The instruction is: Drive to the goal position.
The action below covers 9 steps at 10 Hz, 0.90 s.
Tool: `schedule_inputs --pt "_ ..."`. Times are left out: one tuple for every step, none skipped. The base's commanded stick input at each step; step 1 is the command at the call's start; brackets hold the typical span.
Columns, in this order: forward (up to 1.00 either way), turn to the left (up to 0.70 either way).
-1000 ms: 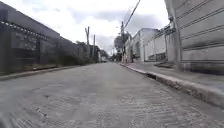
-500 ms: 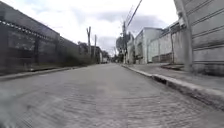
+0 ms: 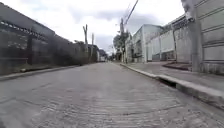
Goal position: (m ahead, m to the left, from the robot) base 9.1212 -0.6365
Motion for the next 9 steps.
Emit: schedule_inputs --pt "1.00 0.06" --pt "1.00 0.06" --pt "1.00 0.06" --pt "1.00 0.06" --pt "1.00 0.06" --pt "1.00 0.06" --pt "1.00 0.06" --pt "1.00 0.06" --pt "1.00 -0.09"
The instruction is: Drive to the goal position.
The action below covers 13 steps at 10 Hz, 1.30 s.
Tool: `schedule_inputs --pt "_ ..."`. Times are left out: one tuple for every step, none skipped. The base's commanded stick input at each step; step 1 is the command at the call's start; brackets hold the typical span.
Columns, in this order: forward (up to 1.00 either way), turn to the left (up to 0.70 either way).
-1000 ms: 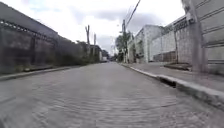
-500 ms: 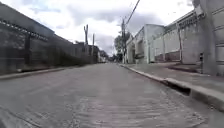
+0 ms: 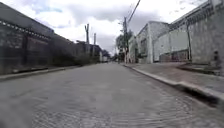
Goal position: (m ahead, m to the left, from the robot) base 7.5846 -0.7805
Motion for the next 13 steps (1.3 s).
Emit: schedule_inputs --pt "1.00 -0.34" --pt "1.00 -0.34" --pt "1.00 -0.29" --pt "1.00 0.02" --pt "1.00 -0.29" --pt "1.00 -0.34" --pt "1.00 -0.03" --pt "1.00 0.06" --pt "1.00 0.06" --pt "1.00 0.06" --pt "1.00 0.06" --pt "1.00 0.06" --pt "1.00 0.06"
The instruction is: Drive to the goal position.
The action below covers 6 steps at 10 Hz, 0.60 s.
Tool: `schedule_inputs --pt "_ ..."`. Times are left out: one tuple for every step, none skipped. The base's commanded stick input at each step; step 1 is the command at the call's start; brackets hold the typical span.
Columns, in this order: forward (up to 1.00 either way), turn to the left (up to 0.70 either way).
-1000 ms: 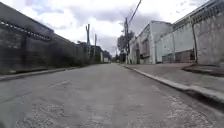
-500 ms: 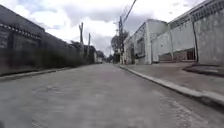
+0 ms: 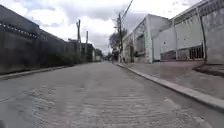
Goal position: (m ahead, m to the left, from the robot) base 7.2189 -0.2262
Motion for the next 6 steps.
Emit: schedule_inputs --pt "1.00 0.06" --pt "1.00 0.06" --pt "1.00 0.06" --pt "1.00 0.06" --pt "1.00 0.06" --pt "1.00 0.06"
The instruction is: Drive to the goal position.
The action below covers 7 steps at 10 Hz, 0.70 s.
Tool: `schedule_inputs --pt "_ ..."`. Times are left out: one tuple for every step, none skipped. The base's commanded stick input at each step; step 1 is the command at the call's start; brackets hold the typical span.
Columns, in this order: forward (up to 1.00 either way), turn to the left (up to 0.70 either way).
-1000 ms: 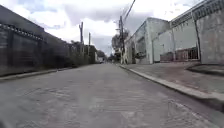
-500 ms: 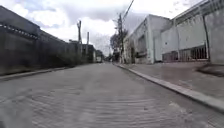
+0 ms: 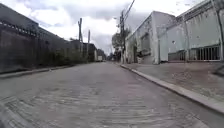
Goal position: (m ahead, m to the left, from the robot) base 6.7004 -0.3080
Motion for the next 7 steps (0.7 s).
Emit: schedule_inputs --pt "1.00 0.06" --pt "1.00 0.06" --pt "1.00 0.06" --pt "1.00 0.06" --pt "1.00 0.06" --pt "1.00 0.06" --pt "1.00 0.06"
